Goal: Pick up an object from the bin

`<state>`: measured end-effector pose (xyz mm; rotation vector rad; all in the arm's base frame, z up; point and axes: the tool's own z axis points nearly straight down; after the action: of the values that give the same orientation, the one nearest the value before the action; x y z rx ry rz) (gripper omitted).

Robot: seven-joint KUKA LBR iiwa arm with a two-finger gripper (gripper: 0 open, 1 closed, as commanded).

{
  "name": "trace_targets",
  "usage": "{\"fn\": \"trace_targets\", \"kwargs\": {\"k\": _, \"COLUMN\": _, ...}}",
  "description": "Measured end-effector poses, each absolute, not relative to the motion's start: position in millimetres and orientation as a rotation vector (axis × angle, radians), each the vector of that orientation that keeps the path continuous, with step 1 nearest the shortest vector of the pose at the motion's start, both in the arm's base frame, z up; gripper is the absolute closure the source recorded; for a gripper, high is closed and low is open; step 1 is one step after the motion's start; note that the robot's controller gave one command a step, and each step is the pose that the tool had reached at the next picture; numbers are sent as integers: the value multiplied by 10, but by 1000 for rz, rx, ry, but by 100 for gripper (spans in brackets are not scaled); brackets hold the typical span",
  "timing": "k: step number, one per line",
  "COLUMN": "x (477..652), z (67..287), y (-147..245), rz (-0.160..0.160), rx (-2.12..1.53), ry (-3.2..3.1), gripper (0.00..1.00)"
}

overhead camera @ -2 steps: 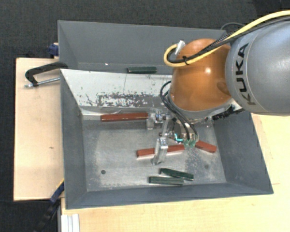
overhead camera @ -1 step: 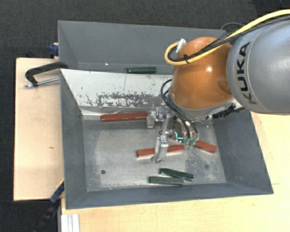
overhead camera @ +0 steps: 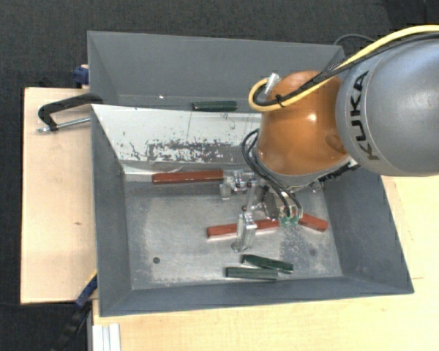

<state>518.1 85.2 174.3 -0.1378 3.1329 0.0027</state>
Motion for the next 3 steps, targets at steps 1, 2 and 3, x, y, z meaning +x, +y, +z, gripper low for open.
{"fn": "trace_targets", "kwargs": {"k": 1, "x": 5282, "z": 1090, "y": 697, "rz": 1, "rx": -352, "ry": 3116, "gripper": 0}}
{"fn": "trace_targets", "kwargs": {"k": 2, "x": 5073, "z": 713, "y": 663, "rz": 2, "rx": -294, "ry": 3130, "gripper": 100}}
{"fn": "trace_targets", "kwargs": {"k": 3, "x": 5074, "z": 712, "y": 664, "rz": 2, "rx": -294, "ry": 3129, "gripper": 100}}
